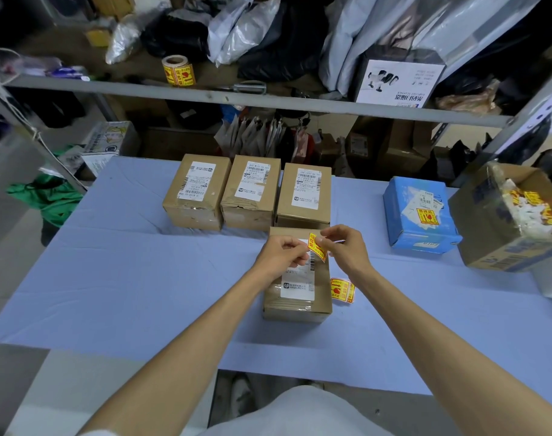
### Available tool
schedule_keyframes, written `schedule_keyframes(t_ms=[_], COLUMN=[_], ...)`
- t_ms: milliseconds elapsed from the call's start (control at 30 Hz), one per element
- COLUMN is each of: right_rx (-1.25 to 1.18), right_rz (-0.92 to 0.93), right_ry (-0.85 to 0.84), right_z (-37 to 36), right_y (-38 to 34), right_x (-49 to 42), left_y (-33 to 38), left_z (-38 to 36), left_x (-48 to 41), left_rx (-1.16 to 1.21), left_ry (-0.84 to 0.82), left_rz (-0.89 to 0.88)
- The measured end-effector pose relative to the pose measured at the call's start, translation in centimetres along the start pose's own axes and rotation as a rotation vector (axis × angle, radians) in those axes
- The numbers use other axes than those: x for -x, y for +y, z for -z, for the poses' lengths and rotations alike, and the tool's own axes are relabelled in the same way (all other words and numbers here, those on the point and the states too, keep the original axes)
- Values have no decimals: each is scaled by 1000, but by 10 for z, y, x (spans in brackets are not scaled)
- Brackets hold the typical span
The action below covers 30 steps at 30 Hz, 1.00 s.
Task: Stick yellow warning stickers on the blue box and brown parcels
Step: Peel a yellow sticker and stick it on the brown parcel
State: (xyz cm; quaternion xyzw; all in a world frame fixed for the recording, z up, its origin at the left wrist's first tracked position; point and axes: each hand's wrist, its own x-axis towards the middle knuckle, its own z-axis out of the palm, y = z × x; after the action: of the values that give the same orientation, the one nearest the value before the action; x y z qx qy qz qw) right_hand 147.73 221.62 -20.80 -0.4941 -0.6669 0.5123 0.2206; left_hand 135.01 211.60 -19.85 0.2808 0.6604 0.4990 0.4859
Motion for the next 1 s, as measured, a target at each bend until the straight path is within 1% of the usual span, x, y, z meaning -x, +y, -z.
schedule_keyframes(t_ms=[100, 233, 333, 567, 700, 1000], right_rx=[7, -37, -55, -78, -57, -41], right_rz=[47, 112, 108, 69, 114, 121], right_ry=[-15, -159, -207, -209, -226, -211], right_z=[0, 0, -1, -3, -3, -9], right_y=[-2, -6, -8, -12, -14, -14], right_x=[4, 10, 14, 16, 17, 17], left_y=[1, 1, 1, 0, -3, 2], left_z=[-1, -2, -2, 1, 2, -2], left_x=[-1, -1, -1, 0, 0, -6], left_rx=[26, 36, 59, 33, -5, -18], left_ry=[11, 30, 32, 32, 26, 52], left_rz=[6, -4, -9, -13, -20, 31])
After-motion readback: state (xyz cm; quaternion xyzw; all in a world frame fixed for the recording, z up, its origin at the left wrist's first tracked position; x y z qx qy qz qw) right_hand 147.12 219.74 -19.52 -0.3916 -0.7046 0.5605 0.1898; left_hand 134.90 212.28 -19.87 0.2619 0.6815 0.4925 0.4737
